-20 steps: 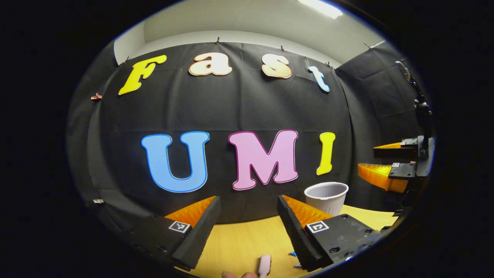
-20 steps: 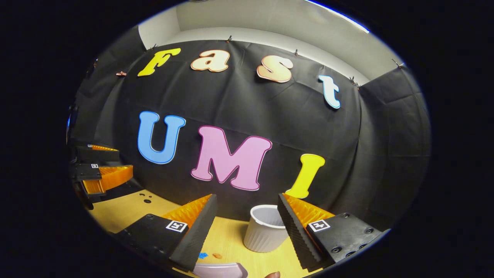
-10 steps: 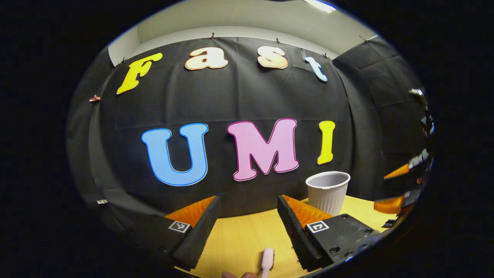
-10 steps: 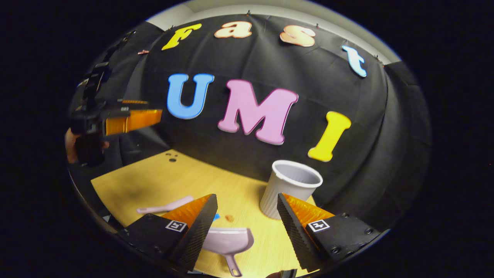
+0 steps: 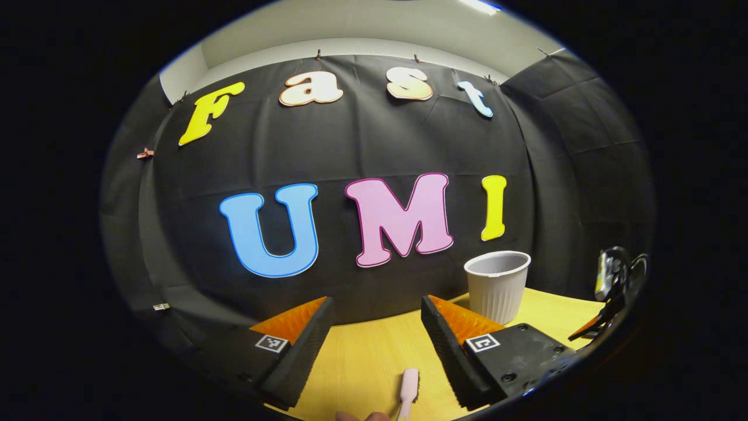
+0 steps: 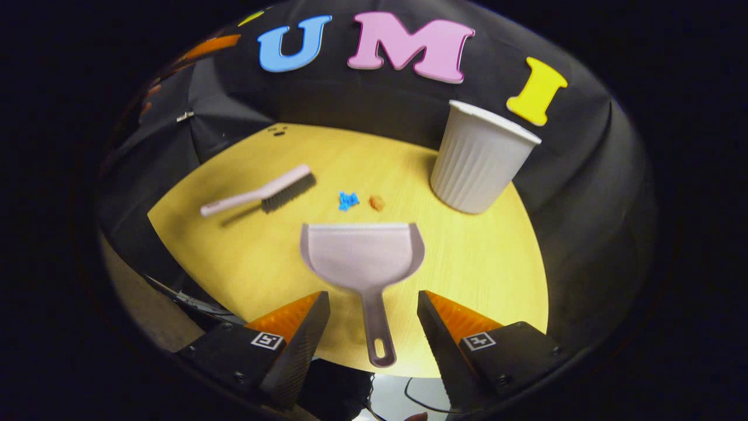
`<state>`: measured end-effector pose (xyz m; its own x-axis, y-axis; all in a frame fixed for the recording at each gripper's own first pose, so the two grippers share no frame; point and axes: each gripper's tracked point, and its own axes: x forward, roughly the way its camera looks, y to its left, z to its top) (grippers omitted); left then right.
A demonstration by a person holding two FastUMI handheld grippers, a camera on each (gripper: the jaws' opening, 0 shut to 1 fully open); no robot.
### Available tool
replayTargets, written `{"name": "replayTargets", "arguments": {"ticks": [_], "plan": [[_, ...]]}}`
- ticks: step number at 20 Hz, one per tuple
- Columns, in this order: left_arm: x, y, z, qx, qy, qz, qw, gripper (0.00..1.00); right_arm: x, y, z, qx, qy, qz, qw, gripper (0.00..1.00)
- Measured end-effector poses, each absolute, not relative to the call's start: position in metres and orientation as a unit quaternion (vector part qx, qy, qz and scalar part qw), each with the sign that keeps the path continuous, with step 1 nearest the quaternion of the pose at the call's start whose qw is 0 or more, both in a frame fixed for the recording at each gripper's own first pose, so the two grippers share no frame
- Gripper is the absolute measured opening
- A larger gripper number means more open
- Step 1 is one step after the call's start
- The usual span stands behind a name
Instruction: Pick up the small broom and dustpan from the desktop, sweep the trash into the dustpan with the broom, and then empty the trash into the garbage bin.
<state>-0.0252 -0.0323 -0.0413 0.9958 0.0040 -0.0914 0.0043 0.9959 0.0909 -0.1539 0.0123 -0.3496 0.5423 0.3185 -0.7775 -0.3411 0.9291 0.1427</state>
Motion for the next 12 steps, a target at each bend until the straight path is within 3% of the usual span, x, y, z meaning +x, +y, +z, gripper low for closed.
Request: {"name": "replayTargets", "arguments": {"ticks": [6, 12], "plan": [[-0.042, -0.023, -0.046, 0.055, 0.056, 0.018, 0.997, 0.97, -0.15, 0.024, -0.432, -0.005, 0.525, 0.185, 0.831, 0.94], [-0.047, -0.01, -0.054, 0.056, 0.071, 0.035, 0.995, 0.97, -0.141, 0.048, -0.46, 0.019, 0.56, 0.2, 0.804, 0.93]]}}
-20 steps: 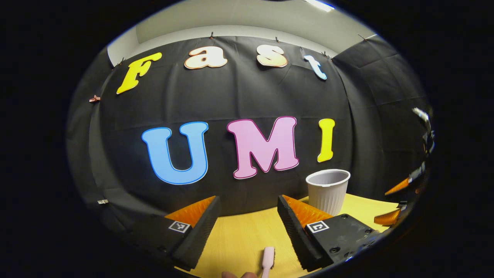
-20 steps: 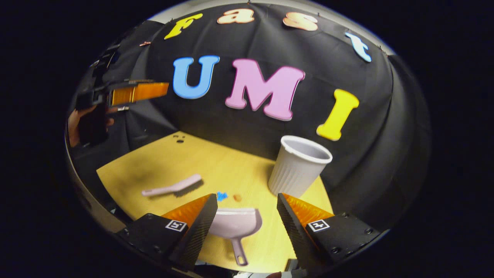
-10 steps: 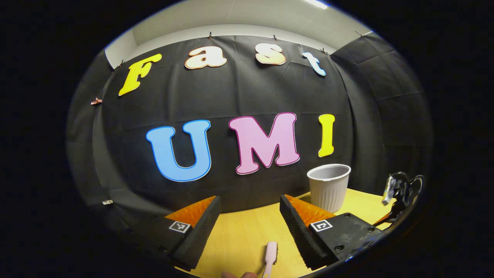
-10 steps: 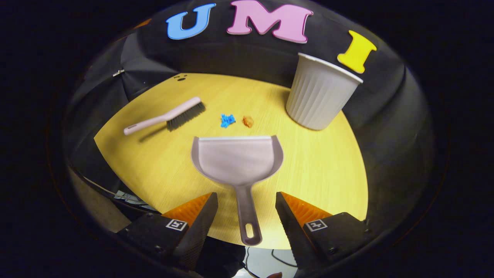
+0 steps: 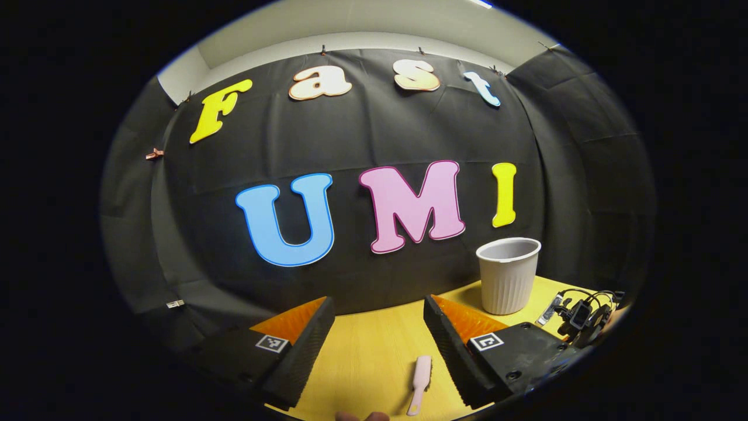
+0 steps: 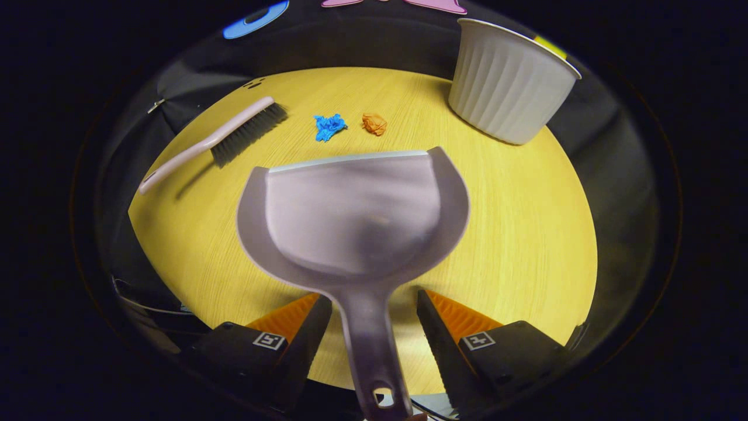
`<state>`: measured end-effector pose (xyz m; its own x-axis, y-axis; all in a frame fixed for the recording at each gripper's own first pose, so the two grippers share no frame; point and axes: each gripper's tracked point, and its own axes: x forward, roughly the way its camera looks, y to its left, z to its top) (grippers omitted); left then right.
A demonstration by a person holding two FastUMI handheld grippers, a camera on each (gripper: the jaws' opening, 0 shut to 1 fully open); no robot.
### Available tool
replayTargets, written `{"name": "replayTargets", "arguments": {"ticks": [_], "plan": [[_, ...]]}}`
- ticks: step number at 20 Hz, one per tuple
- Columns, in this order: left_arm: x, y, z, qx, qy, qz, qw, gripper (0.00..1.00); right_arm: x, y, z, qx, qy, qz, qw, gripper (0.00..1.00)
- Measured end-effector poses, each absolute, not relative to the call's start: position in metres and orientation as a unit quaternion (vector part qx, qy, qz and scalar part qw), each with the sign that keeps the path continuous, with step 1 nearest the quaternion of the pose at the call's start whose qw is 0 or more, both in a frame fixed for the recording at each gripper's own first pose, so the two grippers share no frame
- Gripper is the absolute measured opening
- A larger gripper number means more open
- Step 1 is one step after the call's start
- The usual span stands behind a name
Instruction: Pick up the small broom and dustpan from the desktop, sweep the trash into the dustpan with the broom, and then empty the trash into the garbage bin.
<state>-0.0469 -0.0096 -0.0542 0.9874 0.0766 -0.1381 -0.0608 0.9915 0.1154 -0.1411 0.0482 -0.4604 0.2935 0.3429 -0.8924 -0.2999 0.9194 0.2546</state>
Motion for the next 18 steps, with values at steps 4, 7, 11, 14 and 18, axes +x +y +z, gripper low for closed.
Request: {"name": "replayTargets", "arguments": {"ticks": [4, 7, 11, 14, 18], "plan": [[-0.048, -0.006, -0.058, 0.051, 0.073, 0.043, 0.995, 0.97, -0.135, 0.049, -0.462, 0.023, 0.578, 0.196, 0.792, 0.87], [-0.044, -0.006, -0.062, 0.044, 0.077, 0.046, 0.995, 0.97, -0.132, 0.049, -0.463, 0.023, 0.591, 0.192, 0.783, 0.43], [-0.041, -0.008, -0.067, 0.041, 0.082, 0.045, 0.995, 0.97, -0.13, 0.05, -0.464, 0.024, 0.594, 0.187, 0.782, 0.42], [-0.035, -0.01, -0.072, 0.037, 0.084, 0.042, 0.995, 0.97, -0.13, 0.05, -0.465, 0.03, 0.607, 0.177, 0.774, 0.38], [-0.028, -0.01, -0.082, 0.037, 0.093, 0.04, 0.994, 0.97, -0.13, 0.057, -0.454, 0.031, 0.587, 0.197, 0.785, 0.37]]}}
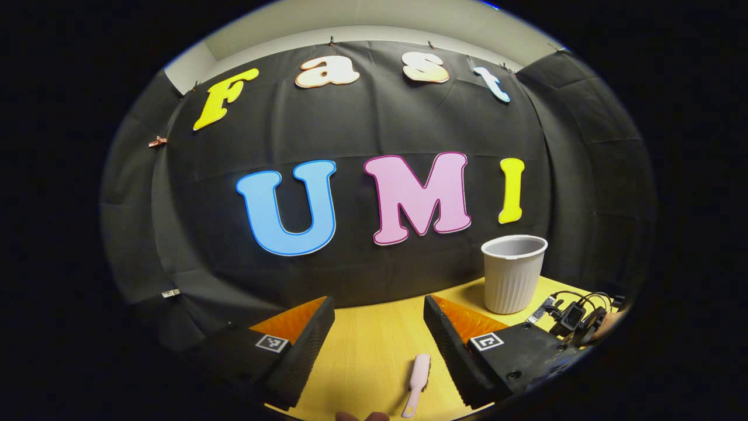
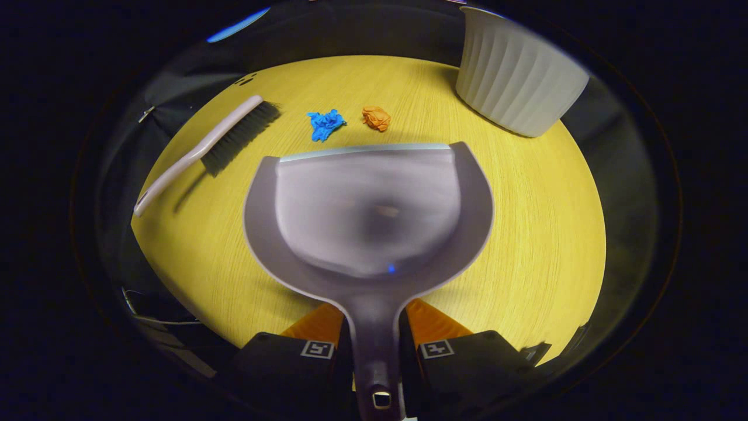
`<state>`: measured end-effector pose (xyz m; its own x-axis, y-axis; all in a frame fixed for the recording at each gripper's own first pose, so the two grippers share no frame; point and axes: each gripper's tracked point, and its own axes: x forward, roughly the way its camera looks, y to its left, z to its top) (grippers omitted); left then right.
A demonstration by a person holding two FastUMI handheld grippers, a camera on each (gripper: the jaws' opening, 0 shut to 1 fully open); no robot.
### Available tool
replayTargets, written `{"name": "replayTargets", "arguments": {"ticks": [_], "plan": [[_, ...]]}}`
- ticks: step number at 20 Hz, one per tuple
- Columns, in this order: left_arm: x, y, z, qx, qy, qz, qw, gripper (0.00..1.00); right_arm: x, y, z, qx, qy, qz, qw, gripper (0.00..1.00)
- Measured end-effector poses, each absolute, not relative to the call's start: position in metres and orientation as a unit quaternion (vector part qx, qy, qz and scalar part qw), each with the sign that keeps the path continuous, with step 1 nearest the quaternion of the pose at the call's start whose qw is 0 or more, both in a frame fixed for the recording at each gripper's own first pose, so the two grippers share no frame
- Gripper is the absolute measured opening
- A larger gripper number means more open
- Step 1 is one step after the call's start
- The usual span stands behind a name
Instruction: Pick up the small broom and dustpan from the desktop, sweep the trash into the dustpan with the broom, and then empty the trash into the garbage bin.
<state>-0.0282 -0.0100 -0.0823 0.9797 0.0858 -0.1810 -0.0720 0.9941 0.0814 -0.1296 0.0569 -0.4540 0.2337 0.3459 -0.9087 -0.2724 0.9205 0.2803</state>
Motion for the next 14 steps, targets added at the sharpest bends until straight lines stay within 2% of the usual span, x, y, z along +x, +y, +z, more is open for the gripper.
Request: {"name": "replayTargets", "arguments": {"ticks": [5, 6, 7, 11, 14], "plan": [[-0.019, -0.023, -0.148, 0.024, 0.177, 0.003, 0.984, 0.97, -0.136, 0.047, -0.427, 0.025, 0.562, 0.215, 0.798, 0.37], [-0.018, -0.027, -0.168, 0.02, 0.204, -0.011, 0.979, 0.97, -0.138, 0.043, -0.424, 0.02, 0.558, 0.217, 0.801, 0.41], [-0.018, -0.034, -0.192, 0.014, 0.237, -0.026, 0.971, 0.97, -0.139, 0.039, -0.42, 0.016, 0.555, 0.217, 0.803, 0.37], [-0.034, -0.057, -0.283, -0.009, 0.387, -0.088, 0.918, 0.97, -0.143, 0.027, -0.408, 0.021, 0.544, 0.214, 0.811, 0.37], [-0.046, -0.062, -0.334, -0.011, 0.477, -0.103, 0.873, 0.96, -0.146, 0.018, -0.403, 0.022, 0.539, 0.207, 0.816, 0.37]]}}
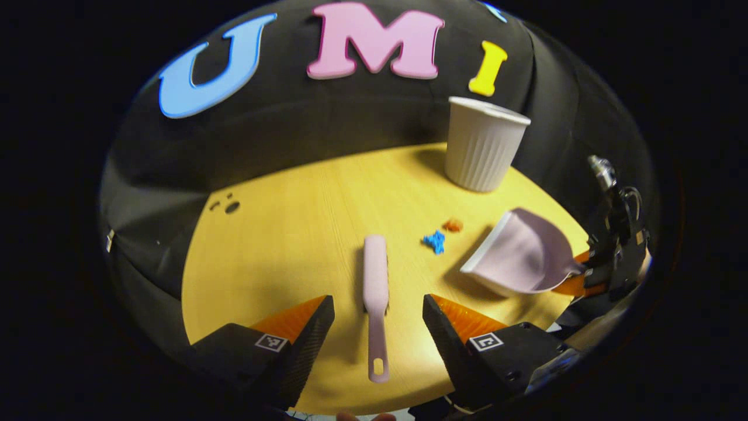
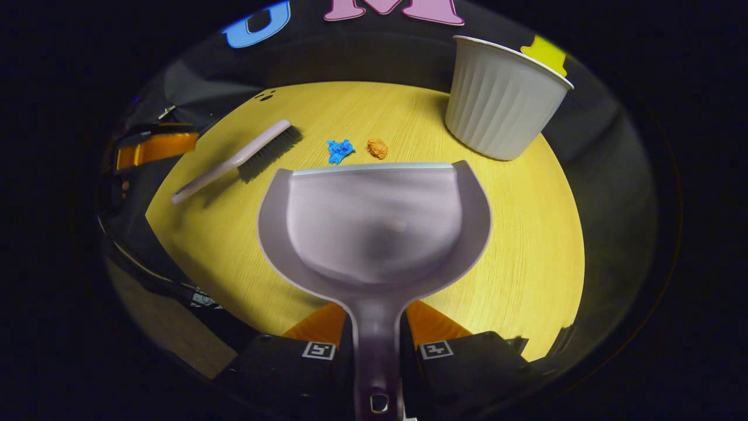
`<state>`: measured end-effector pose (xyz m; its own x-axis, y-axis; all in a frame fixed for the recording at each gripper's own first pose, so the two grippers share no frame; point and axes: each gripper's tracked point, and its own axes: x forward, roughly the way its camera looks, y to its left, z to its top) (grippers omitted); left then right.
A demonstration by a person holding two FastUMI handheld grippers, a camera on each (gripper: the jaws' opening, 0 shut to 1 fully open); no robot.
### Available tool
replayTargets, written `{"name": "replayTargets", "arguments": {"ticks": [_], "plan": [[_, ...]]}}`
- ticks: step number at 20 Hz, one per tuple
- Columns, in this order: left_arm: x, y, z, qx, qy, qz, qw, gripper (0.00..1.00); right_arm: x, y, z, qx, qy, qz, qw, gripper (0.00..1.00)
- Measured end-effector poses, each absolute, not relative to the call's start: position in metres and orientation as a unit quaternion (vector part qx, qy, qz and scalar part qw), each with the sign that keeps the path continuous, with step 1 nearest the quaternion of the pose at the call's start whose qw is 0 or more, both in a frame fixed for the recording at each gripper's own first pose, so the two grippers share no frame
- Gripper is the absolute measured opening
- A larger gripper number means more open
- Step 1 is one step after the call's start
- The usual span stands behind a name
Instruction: Pick up the small broom and dustpan from the desktop, sweep the trash into the dustpan with the broom, and then empty the trash into the garbage bin.
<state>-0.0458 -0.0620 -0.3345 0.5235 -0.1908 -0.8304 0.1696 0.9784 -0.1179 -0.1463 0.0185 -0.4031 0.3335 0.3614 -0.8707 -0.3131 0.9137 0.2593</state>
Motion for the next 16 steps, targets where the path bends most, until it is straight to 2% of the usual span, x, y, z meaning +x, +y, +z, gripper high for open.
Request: {"name": "replayTargets", "arguments": {"ticks": [1, 2, 5, 6, 7, 8, 9, 10, 11, 12, 14, 16], "plan": [[-0.048, -0.062, -0.349, -0.01, 0.5, -0.104, 0.86, 0.96, -0.148, 0.016, -0.402, 0.024, 0.539, 0.204, 0.817, 0.41], [-0.048, -0.063, -0.362, -0.01, 0.516, -0.104, 0.85, 0.96, -0.149, 0.014, -0.402, 0.026, 0.539, 0.2, 0.817, 0.33], [-0.043, -0.067, -0.393, -0.003, 0.547, -0.111, 0.83, 0.92, -0.152, 0.009, -0.401, 0.029, 0.542, 0.194, 0.818, 0.33], [-0.042, -0.068, -0.401, 0.0, 0.555, -0.114, 0.824, 0.89, -0.152, 0.008, -0.401, 0.029, 0.542, 0.193, 0.818, 0.37], [-0.042, -0.069, -0.408, 0.003, 0.564, -0.114, 0.818, 0.88, -0.152, 0.007, -0.402, 0.029, 0.542, 0.191, 0.817, 0.37], [-0.043, -0.071, -0.416, 0.004, 0.571, -0.115, 0.813, 0.89, -0.153, 0.007, -0.402, 0.03, 0.544, 0.191, 0.817, 0.37], [-0.043, -0.073, -0.42, 0.004, 0.575, -0.117, 0.81, 0.86, -0.153, 0.007, -0.402, 0.031, 0.544, 0.189, 0.817, 0.33], [-0.044, -0.074, -0.425, 0.005, 0.579, -0.117, 0.807, 0.83, -0.153, 0.007, -0.402, 0.032, 0.545, 0.19, 0.816, 0.37], [-0.045, -0.075, -0.432, 0.005, 0.588, -0.114, 0.801, 0.75, -0.154, 0.006, -0.401, 0.032, 0.547, 0.193, 0.814, 0.33], [-0.046, -0.075, -0.437, 0.003, 0.593, -0.11, 0.798, 0.69, -0.156, 0.006, -0.4, 0.028, 0.548, 0.198, 0.812, 0.37], [-0.047, -0.077, -0.444, 0.0, 0.599, -0.105, 0.794, 0.65, -0.157, 0.005, -0.4, 0.019, 0.55, 0.205, 0.809, 0.37], [-0.047, -0.069, -0.45, 0.004, 0.605, -0.089, 0.791, 0.51, -0.158, 0.006, -0.398, 0.01, 0.55, 0.214, 0.807, 0.37]]}}
